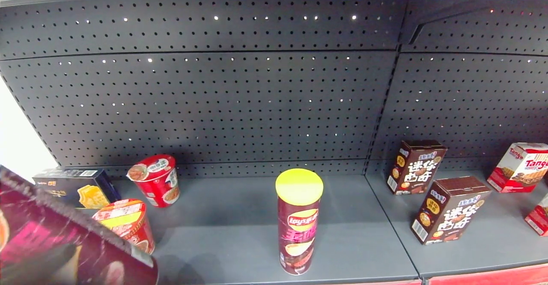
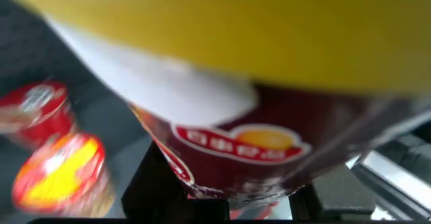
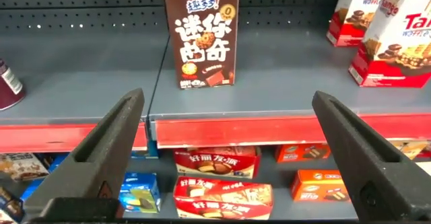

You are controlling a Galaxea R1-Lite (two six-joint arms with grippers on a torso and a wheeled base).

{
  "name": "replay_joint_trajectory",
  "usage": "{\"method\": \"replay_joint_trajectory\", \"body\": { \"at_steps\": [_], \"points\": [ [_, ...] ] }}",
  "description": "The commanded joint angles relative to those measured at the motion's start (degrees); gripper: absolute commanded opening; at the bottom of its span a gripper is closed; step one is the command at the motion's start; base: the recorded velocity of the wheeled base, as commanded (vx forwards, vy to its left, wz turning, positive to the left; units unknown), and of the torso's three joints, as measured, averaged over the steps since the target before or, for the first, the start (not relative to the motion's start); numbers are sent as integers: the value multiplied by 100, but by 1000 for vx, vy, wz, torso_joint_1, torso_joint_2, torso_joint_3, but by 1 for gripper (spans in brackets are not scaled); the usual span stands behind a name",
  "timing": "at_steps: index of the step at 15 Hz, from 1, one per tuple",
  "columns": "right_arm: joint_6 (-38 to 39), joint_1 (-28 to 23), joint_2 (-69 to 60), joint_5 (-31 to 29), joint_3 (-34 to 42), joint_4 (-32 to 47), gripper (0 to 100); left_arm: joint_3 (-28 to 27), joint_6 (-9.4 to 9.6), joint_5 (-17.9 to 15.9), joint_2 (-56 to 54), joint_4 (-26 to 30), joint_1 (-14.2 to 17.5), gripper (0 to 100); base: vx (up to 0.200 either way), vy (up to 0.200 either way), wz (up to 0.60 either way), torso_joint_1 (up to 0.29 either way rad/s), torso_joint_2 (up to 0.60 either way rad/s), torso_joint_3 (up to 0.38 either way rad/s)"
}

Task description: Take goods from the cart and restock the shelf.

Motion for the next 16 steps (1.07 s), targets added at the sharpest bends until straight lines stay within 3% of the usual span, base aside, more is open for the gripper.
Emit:
{"method": "replay_joint_trajectory", "body": {
  "at_steps": [1,5,8,10,11,13,14,15,16],
  "points": [
    [-5,-2,10,0,-1,2,100,-506,-103,-547,2004,-1060,51,0,0,0,0,0,0,0],
    [4,7,10,0,-1,2,100,-1236,-59,-1119,3718,-2176,280,0,0,0,0,0,0,0],
    [-5,-2,10,0,-1,2,100,-1297,20,-1303,4544,-2783,298,0,0,0,0,0,0,0],
    [4,7,10,0,-1,2,100,-1324,29,-1699,4826,-2836,438,0,0,0,0,0,0,0],
    [4,-2,10,0,-1,2,100,-1368,108,-1716,4993,-2862,438,0,0,0,0,0,0,0],
    [4,7,10,0,-1,2,100,-1508,557,-1752,5344,-2862,500,0,0,0,0,0,0,0],
    [4,7,10,0,-1,2,100,-1631,996,-1778,5669,-2862,517,0,0,0,0,0,0,0],
    [4,-2,10,0,-1,2,100,-1763,1189,-1804,5819,-2862,509,0,0,0,0,0,0,0],
    [4,7,10,0,-1,2,100,-1886,1242,-1822,5986,-2862,500,0,0,0,0,0,0,0]
  ]
}}
